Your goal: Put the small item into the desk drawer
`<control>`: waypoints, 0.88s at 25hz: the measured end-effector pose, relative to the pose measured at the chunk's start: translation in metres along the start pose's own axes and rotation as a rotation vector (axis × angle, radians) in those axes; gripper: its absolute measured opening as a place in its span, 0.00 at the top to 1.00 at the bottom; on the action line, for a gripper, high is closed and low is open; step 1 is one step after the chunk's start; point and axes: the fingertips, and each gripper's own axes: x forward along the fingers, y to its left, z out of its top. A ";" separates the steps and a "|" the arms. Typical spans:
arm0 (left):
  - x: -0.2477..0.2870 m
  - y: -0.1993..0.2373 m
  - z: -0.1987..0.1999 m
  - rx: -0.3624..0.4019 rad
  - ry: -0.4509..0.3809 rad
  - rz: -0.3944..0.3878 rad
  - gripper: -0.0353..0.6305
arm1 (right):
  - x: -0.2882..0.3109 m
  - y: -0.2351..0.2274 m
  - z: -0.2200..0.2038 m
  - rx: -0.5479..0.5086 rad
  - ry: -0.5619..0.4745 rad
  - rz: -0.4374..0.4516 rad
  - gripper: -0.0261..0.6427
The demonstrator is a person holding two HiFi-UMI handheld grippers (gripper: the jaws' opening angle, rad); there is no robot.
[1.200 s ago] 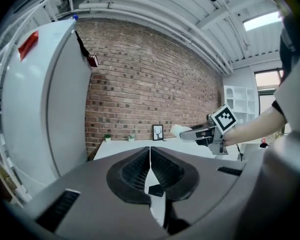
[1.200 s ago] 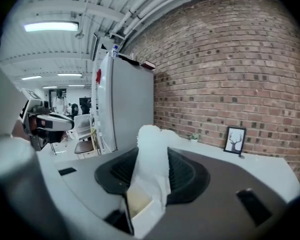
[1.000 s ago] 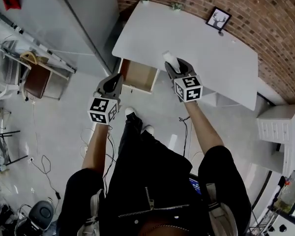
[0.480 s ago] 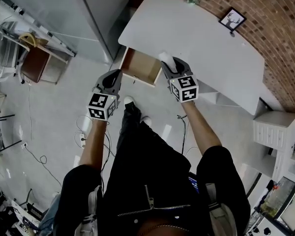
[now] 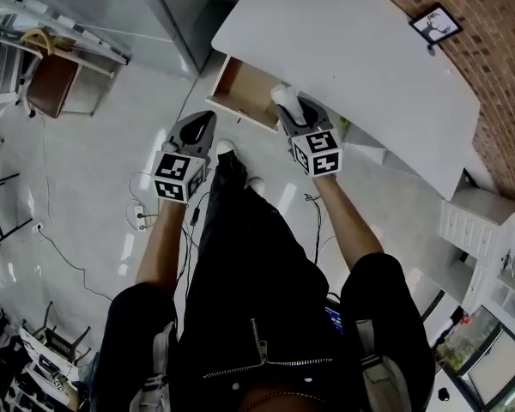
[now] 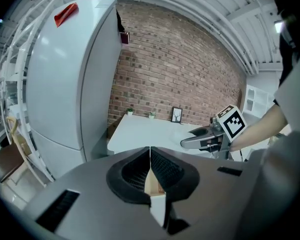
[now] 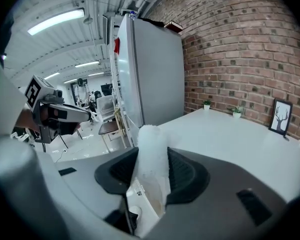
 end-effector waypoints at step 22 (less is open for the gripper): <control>0.045 0.060 -0.072 -0.087 0.108 0.025 0.91 | 0.147 0.015 -0.117 0.037 0.259 0.115 0.71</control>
